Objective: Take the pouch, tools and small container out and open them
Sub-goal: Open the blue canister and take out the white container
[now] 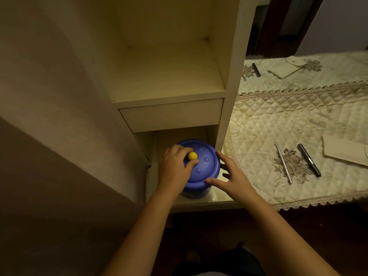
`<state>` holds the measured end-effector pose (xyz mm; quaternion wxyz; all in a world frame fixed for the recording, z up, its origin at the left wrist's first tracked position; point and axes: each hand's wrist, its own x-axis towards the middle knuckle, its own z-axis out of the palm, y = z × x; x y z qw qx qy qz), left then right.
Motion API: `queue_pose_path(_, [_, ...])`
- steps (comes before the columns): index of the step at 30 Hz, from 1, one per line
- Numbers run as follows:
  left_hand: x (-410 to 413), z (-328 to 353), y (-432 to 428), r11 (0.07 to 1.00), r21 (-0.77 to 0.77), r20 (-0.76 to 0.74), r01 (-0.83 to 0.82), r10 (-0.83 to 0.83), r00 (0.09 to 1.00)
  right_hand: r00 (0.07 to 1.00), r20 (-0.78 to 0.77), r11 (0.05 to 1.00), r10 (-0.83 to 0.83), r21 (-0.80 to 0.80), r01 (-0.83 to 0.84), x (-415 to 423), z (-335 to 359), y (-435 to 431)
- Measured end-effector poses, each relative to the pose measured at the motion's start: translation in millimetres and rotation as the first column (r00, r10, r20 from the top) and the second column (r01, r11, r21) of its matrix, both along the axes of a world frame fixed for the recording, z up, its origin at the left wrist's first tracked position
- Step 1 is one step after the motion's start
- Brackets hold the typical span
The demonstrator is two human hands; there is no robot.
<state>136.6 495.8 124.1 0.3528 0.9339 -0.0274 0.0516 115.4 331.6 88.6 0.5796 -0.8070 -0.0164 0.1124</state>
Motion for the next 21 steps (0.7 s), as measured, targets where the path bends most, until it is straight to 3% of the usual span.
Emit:
queue_pose_path(8, [-15.2,9.6,9.6,0.974,-0.202,0.104,-0.107,0.13,0.986,0.999,0.046,0.999,0.022,-0.041,-0.02,2.3,-1.8,-4.6])
queue_pose_path(13, [-34.0,21.8,26.8,0.904,-0.393,0.183,-0.168,0.256,0.949,0.959,0.284,0.98,0.01,-0.195,0.047,8.5,12.4,-5.2])
queue_pose_path(17, [-44.8,27.5,36.0,0.866,-0.452,0.154,-0.216,0.314,0.937,0.911,0.378,0.938,0.168,-0.344,-0.03,24.2,31.6,6.1])
queue_pose_path(21, [-52.6,31.0,43.9,0.856,-0.45,0.135,-0.255,0.347,0.928,0.887,0.283,0.839,0.364,-0.513,-0.181,38.9,36.9,24.6])
